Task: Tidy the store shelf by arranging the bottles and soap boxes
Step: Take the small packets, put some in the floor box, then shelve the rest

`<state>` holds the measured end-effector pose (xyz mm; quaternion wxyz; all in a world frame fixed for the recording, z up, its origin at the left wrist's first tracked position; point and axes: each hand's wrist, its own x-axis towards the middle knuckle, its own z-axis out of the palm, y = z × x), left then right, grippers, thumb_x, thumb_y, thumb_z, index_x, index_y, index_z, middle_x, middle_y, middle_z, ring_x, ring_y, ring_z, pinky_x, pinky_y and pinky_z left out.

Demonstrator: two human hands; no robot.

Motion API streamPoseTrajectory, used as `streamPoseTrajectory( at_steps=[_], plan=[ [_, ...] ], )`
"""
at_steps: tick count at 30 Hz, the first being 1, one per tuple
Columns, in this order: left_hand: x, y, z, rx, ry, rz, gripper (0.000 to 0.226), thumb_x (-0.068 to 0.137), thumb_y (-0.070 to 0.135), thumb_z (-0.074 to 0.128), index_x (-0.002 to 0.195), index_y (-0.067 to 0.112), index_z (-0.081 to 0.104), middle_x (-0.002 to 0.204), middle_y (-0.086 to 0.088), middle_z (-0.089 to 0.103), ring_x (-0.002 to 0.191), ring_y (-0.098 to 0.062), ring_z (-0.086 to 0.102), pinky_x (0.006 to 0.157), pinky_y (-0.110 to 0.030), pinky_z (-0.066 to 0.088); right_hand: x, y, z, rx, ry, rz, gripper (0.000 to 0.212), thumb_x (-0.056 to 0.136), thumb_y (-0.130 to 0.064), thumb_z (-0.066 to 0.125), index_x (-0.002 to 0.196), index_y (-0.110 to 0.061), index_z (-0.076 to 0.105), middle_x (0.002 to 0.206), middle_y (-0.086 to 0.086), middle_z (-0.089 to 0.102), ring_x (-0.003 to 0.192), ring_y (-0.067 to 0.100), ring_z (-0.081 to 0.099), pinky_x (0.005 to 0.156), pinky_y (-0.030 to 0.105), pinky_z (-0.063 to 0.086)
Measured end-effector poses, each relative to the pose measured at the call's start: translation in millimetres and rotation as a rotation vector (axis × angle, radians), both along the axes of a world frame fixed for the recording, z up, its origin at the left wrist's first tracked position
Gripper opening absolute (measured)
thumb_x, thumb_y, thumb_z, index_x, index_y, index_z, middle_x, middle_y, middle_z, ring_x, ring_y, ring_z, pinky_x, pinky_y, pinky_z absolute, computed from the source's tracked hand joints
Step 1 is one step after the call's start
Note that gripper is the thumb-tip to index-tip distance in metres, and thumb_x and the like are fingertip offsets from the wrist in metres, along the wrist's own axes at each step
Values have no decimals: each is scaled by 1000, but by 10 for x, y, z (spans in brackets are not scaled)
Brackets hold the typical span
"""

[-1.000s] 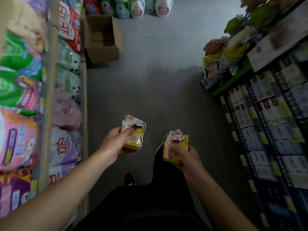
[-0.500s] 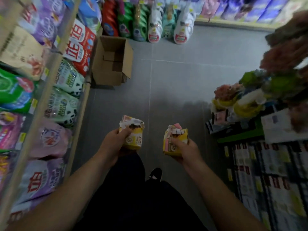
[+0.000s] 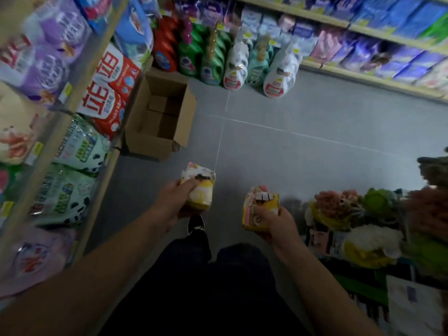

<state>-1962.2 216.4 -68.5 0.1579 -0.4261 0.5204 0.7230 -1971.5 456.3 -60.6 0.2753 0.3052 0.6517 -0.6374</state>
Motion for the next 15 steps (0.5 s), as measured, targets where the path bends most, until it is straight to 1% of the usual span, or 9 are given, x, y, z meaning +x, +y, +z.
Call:
streamPoseTrajectory(
  at_steps=[2,3,4,8,12,15],
  plan=[
    [-436,-34,40,-11,4,-62,17,91,27,63,105,17,64,95,-9,70,81,-25,70,58,-37,58,-343,-28,-21,8,1,-17,27,84,-10,71,110,-16,67,102,10,73,95,29,70,75,44,61],
    [-650,-50,48,-14,12,-85,17,91,28,64,105,18,64,95,-9,71,80,-24,70,57,-37,57,-530,-38,-43,1,-1,-27,26,83,-10,73,108,-17,68,101,9,74,96,30,70,81,48,59],
    [-851,-65,59,-13,16,-94,17,91,28,64,105,17,64,95,-9,71,80,-24,70,57,-37,58,-718,-47,-58,-5,-9,-34,27,82,-10,74,107,-17,68,100,9,74,95,30,70,83,50,59],
    [-1552,-76,-2,-11,-3,-12,18,91,25,63,107,16,62,97,-10,70,82,-24,69,56,-37,58,-1516,-91,-167,-17,-31,-18,26,80,-11,75,104,-16,68,96,8,76,96,31,71,88,53,56],
    [-2172,-132,-116,-8,-30,150,26,90,27,65,113,17,63,101,-11,71,87,-25,70,60,-39,59,-2517,-176,-234,-33,-2,122,23,83,-9,71,105,-15,68,97,9,76,96,30,71,90,52,55],
    [-2526,-200,-137,-25,-79,305,25,88,28,67,112,19,64,101,-9,71,87,-26,69,55,-35,57,-3254,-310,-188,-3,-11,263,20,84,-8,69,103,-16,68,101,12,74,97,32,70,90,52,55]
  ],
)
